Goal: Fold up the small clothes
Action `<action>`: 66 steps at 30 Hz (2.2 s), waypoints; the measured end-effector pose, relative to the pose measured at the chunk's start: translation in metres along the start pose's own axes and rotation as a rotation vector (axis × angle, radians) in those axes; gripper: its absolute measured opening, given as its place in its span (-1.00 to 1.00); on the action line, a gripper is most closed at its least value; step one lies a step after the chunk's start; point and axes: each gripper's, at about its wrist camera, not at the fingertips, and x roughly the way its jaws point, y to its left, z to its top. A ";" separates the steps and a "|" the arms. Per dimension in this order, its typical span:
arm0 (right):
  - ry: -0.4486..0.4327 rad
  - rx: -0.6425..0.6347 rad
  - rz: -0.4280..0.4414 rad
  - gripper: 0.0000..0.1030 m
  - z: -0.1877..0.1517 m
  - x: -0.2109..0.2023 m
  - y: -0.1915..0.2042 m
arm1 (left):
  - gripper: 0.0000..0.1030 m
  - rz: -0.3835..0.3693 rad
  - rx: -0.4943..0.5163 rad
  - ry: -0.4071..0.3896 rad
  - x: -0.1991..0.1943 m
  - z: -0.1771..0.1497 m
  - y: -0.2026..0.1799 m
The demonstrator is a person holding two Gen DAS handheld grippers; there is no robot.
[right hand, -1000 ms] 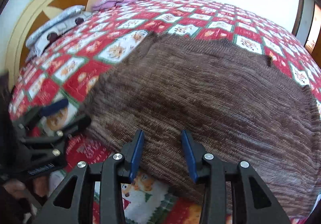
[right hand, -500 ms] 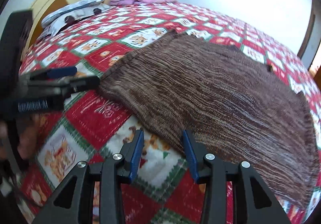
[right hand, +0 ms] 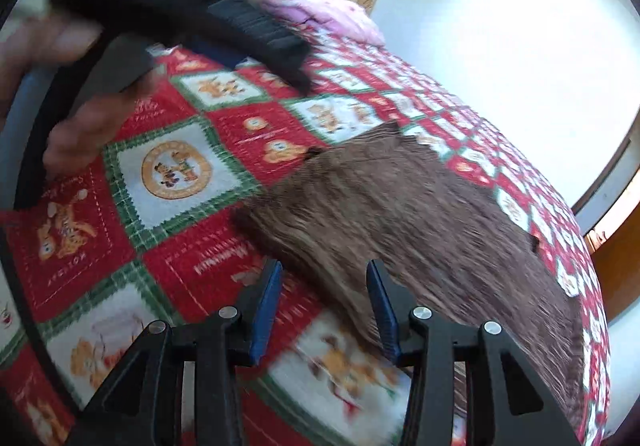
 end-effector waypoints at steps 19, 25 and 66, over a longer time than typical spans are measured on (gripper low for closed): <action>0.011 0.009 -0.081 -0.22 0.017 0.024 0.009 | 0.42 -0.227 0.013 0.186 0.118 0.050 -0.047; 0.019 -0.015 -0.045 -0.88 0.020 0.020 0.019 | -0.78 -0.266 -0.011 0.208 0.125 0.054 -0.043; -0.161 0.673 0.134 -0.94 -0.083 -0.095 -0.155 | -0.84 -0.526 -0.147 0.172 0.067 0.111 -0.171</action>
